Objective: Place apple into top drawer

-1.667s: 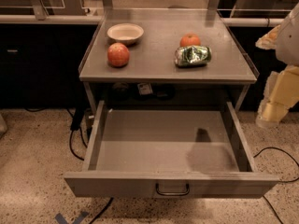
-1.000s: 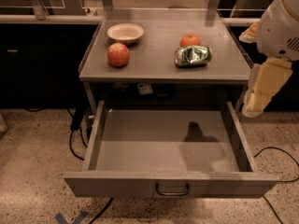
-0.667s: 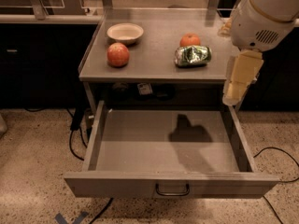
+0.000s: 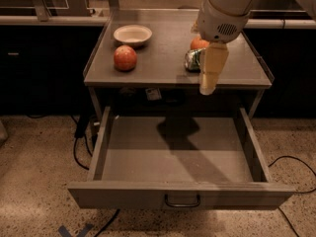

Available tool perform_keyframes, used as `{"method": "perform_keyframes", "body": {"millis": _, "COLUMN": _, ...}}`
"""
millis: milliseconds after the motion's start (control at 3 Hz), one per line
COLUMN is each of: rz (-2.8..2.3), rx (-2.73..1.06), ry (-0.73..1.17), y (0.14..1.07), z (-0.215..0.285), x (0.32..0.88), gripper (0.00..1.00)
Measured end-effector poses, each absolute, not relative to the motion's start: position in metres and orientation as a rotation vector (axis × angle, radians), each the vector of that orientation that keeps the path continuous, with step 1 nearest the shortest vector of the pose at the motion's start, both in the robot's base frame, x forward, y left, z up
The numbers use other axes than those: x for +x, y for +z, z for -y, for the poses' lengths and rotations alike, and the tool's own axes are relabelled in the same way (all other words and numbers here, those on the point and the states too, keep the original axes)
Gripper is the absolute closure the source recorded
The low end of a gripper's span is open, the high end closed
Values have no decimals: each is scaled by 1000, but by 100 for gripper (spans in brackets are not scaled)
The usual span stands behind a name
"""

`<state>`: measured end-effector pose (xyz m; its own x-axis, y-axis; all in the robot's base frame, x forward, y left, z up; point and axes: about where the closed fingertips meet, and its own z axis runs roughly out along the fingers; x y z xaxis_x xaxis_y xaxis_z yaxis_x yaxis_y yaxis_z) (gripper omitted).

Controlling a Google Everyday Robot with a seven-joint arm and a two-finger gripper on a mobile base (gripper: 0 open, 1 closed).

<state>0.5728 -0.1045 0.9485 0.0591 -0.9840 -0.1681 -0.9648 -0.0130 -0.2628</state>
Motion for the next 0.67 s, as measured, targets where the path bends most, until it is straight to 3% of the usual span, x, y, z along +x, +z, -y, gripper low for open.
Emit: {"method": "perform_keyframes", "body": {"millis": 667, "rz": -1940, "rx": -2049, "ry": -97, "y": 946, "z": 99, "x": 581, "gripper": 0}}
